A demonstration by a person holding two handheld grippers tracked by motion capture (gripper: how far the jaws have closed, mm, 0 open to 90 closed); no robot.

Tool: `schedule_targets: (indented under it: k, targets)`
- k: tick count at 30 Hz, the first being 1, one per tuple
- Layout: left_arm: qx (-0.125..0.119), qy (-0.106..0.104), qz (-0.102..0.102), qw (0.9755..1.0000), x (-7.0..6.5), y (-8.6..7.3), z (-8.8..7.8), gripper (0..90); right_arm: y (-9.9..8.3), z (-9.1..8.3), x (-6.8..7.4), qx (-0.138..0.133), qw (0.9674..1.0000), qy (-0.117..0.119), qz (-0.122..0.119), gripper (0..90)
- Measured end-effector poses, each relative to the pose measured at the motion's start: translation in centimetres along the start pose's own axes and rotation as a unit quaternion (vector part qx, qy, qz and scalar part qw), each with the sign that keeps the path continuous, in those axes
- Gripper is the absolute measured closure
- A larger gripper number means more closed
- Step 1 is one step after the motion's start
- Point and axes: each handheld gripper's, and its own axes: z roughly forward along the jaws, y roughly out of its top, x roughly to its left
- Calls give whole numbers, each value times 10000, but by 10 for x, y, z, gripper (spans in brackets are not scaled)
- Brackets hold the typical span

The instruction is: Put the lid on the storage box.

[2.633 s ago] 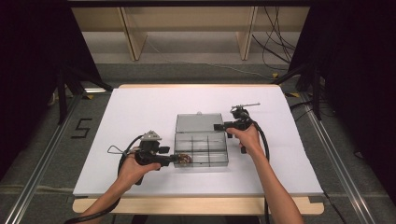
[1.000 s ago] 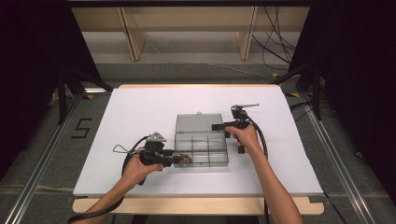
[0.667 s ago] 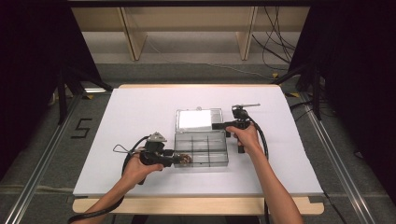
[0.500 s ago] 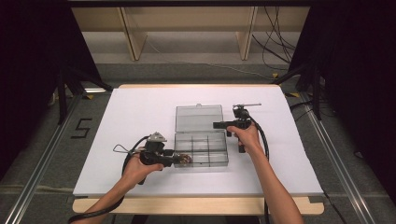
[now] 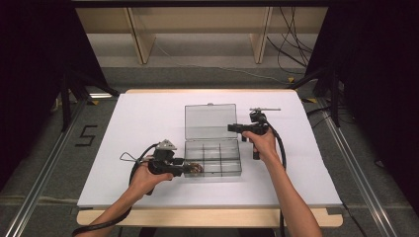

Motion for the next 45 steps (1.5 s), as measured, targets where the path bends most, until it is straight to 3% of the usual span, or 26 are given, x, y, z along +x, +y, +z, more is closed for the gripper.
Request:
schedule_targets:
  k: [4, 7, 9, 11, 14, 17, 18, 25, 28, 29, 31, 43, 45]
  targets:
    - [-10, 8, 11, 10000, 0, 0, 0, 541, 1, -5, 5, -81, 9999, 101, 60, 674]
    - [-9, 13, 14, 10000, 0, 0, 0, 541, 4, -9, 5, -296, 9992, 148, -240, 689]
    - [-11, 10, 15, 10000, 0, 0, 0, 541, 4, -10, 7, -278, 9994, 111, -198, 689]
    - [-60, 15, -46, 10000, 0, 0, 1, 541, 6, -12, 8, -312, 9988, 97, -353, 688]
    - [-15, 6, 6, 10000, 0, 0, 0, 541, 7, -15, 14, -320, 9991, 95, -270, 688]
    - [-52, 27, -31, 10000, 0, 0, 1, 542, 9, -17, 14, -444, 9980, 141, -435, 682]
    - [-45, 32, -31, 10000, 0, 0, 1, 541, 10, -19, 15, -440, 9981, 180, -387, 677]
    - [-19, -16, -13, 10000, 1, 0, 0, 542, 14, -25, 23, -496, 9965, 117, -664, 670]
    - [-21, -23, -14, 10000, 1, 0, 0, 542, 14, -28, 26, -571, 9952, 150, -779, 662]
    - [-110, -35, -167, 9998, 0, -1, 1, 542, 14, -30, 27, -572, 9947, 195, -831, 661]
    - [-104, -42, -100, 9999, 0, -1, 1, 541, 14, -34, 29, -638, 9932, 123, -965, 662]
    - [-166, -33, -130, 9998, -1, -2, 0, 549, 12, -45, 42, -737, 9897, 70, -1222, 654]
    - [-91, -2, -33, 10000, 0, -2, -1, 550, 11, -49, 45, -728, 9891, 63, -1279, 647]
